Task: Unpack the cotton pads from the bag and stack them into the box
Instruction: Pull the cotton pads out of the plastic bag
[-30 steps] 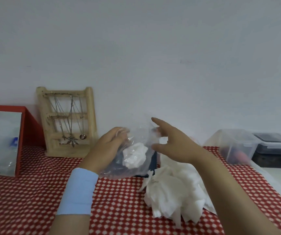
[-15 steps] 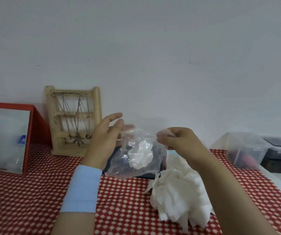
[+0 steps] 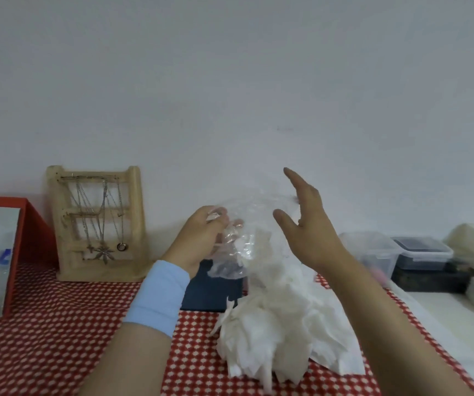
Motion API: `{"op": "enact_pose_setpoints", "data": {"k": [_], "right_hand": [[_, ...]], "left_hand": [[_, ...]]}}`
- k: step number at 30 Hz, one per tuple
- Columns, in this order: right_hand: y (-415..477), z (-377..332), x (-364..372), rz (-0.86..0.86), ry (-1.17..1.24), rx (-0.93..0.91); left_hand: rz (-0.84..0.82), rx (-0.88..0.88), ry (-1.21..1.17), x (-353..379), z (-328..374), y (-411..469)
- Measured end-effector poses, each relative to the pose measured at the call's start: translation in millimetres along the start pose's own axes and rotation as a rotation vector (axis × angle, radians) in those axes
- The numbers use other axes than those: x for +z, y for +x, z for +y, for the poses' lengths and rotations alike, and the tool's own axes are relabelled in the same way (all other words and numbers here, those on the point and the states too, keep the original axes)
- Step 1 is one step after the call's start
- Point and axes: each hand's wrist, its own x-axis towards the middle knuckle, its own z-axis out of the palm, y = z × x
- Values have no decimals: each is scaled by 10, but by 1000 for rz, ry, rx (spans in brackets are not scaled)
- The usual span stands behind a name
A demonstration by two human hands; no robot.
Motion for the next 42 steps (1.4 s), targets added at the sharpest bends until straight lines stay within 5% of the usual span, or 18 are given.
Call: {"op": "enact_pose_setpoints", "data": {"k": [5,10,15,18,21,26,30,33,38,42], "right_hand": [[-84,189,-441,-178,-169,109],[-145,494,-859,-140,-299,195],[-283,788,-1186,-153,-452,291],[-415,966,-1286,-303,-549,419],[-550,1105,-1253,-491,-647,497],[-633,1127,-1065,-528,-564,465],[-654,1084,-953,-814,-802,494],[-595,1071,-915,-783,-968,485],[-337,771,-597,-483,-747,313],[-328,620,-139,-660,-563,258]], "left_hand": [[-184,-49,-257,525,139,8],[-368,-131,-305,1086,136,12],[-249,-84,234,1494,19,33],[-224,61,607,1623,-117,-19],[-417,163,795,1783,-214,-133],[-799,79,1114,1956,-341,-284],[-620,141,997,1808,-273,-226],[-445,192,921,1539,-131,-172],[-396,94,1128,1039,-149,-177],[-502,-59,1202,793,-298,-334]]}}
